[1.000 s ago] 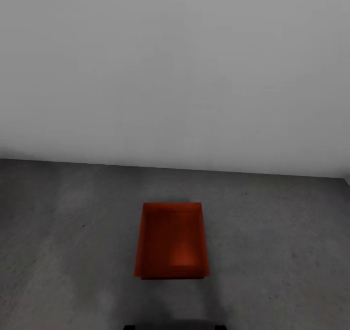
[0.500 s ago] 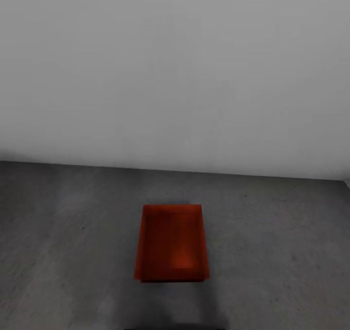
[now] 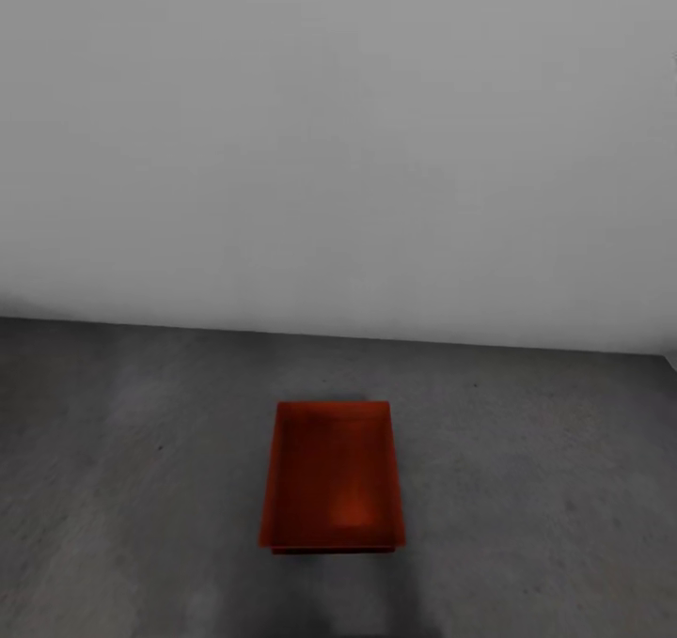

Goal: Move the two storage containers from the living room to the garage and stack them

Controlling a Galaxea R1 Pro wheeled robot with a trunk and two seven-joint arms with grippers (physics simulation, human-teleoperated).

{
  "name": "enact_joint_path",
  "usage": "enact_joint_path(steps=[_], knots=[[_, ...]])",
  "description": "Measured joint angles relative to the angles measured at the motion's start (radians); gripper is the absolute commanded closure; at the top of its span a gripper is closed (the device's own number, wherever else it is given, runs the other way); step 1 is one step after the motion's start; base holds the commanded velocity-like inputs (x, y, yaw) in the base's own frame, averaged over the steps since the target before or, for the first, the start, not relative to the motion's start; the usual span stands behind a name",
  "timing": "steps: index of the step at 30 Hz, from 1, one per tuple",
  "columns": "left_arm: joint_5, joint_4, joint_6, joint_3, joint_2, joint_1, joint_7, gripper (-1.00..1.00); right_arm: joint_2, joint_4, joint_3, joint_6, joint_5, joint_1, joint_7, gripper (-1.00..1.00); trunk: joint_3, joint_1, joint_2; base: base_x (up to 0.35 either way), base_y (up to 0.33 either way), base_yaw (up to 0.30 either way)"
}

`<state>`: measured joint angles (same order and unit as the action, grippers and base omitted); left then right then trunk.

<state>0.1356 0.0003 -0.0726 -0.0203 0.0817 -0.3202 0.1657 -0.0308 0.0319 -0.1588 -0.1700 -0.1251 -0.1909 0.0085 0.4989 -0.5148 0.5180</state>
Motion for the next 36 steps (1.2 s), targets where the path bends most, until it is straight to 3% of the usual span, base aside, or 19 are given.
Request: enact_joint_path(steps=[7,36], knots=[[-0.015,-0.005,-0.005,-0.002,-0.002,0.000,0.001,-1.00,0.001,0.000,0.000,0.007,-0.002,0.000,0.005,-1.00,-0.011,0.000,0.000,0.000,0.000,0.000],[-0.012,-0.004,-0.006,-0.001,-0.003,0.000,0.001,-1.00,0.015,0.000,0.000,0.018,0.004,0.000,0.001,-1.00,-0.059,0.000,0.000,0.000,0.000,0.000]])
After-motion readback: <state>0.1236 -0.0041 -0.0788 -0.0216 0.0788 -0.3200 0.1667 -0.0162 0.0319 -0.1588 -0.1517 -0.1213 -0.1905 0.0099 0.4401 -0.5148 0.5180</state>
